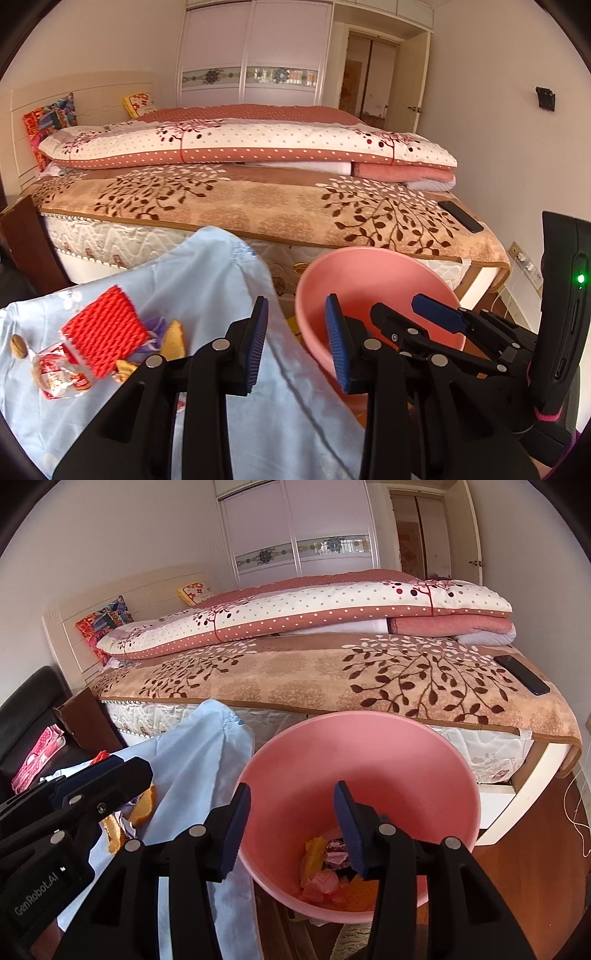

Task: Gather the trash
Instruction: 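Move both tools back over the blue cloth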

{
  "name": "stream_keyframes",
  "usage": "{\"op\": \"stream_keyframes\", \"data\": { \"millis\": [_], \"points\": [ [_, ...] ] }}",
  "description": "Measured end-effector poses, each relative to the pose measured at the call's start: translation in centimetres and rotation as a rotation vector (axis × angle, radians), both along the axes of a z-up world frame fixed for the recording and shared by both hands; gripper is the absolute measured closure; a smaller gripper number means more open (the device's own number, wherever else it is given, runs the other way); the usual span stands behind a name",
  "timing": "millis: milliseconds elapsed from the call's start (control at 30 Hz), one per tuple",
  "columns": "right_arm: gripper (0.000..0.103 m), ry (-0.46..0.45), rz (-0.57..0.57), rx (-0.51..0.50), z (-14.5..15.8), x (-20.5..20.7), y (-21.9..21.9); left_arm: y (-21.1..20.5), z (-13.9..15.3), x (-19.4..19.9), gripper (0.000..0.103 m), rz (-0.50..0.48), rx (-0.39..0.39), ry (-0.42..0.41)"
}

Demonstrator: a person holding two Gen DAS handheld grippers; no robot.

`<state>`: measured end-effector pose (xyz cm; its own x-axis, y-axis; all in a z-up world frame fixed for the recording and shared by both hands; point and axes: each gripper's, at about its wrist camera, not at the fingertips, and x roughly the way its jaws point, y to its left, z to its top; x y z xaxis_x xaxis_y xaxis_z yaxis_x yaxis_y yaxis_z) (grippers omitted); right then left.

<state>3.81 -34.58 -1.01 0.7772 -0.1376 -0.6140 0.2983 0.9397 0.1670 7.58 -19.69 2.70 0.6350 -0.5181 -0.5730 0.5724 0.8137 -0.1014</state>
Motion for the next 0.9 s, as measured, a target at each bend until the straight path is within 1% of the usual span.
{"op": "stream_keyframes", "data": {
  "millis": [467,900],
  "points": [
    [0.055,-0.007,0.121,-0.009,0.1,0.2,5.2,6.2,-1.4,-0.1,0.071,0.119,0.005,0.031],
    [0.052,0.034,0.214,-0.011,-0.9,1.5,8.5,15.5,-2.1,1.3,0.071,0.278,0.036,0.048]
  ]
}}
